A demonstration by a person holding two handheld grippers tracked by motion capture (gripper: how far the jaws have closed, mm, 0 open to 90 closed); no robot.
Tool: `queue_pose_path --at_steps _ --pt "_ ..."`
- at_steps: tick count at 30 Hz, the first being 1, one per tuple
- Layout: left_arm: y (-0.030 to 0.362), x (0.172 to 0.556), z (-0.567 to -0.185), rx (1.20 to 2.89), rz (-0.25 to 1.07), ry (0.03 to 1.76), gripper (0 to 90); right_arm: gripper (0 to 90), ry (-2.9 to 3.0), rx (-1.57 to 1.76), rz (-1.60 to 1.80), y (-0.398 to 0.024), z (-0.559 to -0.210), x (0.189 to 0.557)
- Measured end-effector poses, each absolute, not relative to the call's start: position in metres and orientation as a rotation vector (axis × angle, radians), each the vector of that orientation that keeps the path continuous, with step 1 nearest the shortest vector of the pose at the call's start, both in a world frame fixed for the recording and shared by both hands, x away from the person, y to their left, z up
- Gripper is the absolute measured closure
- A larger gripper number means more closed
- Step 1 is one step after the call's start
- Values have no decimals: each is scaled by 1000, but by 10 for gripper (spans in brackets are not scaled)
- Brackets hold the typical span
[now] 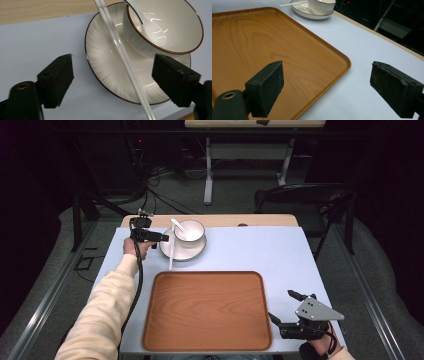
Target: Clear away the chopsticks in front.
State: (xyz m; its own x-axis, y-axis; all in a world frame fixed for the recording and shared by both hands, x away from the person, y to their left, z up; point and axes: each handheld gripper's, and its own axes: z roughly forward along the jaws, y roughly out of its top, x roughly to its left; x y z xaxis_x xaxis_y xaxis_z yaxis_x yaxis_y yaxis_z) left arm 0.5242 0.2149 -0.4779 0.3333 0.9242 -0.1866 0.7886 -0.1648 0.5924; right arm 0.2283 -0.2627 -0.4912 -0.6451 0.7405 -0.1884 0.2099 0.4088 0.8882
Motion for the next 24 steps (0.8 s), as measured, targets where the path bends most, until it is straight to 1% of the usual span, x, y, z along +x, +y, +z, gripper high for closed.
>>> queue_pose_path --at_steps 1,2,3,4,8,9,10,12,13,14,16,17,18,19,23,24 --pt "213 528 -479 2017 282 1496 200 112 2094 805 1204 -263 -491 228" --pt "211 531 -480 2021 274 1493 253 112 2093 803 1205 -263 -491 228" --pt "209 534 -481 2033 280 1501 253 112 2093 803 1205 -263 -491 228" --pt "207 537 -482 2048 307 1507 271 112 2092 804 1205 -263 -491 228" --pt "203 548 -487 2043 299 1544 377 112 2092 805 1210 -263 -491 228" --pt "202 550 -488 2041 300 1546 391 113 2091 804 1210 -263 -491 228" --pt "200 553 -489 2063 311 1547 420 114 2093 804 1210 -263 -491 228" --pt "199 556 -491 2038 272 1557 457 114 2092 804 1211 -263 -491 228" --pt "199 559 -491 2043 256 1564 509 114 2091 806 1211 -263 -491 228" --pt "198 561 -492 2043 258 1571 509 114 2091 806 1211 -263 -491 228" --pt "197 565 -492 2034 250 1575 571 115 2090 805 1211 -263 -491 228" --pt "196 566 -493 2047 262 1580 571 115 2090 805 1211 -263 -491 228" --pt "196 568 -495 2030 234 1589 594 115 2090 807 1213 -263 -491 228" --pt "197 569 -496 2011 213 1597 594 115 2090 807 1213 -263 -491 228" --pt "194 574 -499 2018 208 1616 662 117 2090 807 1213 -263 -491 228" --pt "193 575 -500 2015 202 1620 662 117 2089 807 1214 -263 -491 228"
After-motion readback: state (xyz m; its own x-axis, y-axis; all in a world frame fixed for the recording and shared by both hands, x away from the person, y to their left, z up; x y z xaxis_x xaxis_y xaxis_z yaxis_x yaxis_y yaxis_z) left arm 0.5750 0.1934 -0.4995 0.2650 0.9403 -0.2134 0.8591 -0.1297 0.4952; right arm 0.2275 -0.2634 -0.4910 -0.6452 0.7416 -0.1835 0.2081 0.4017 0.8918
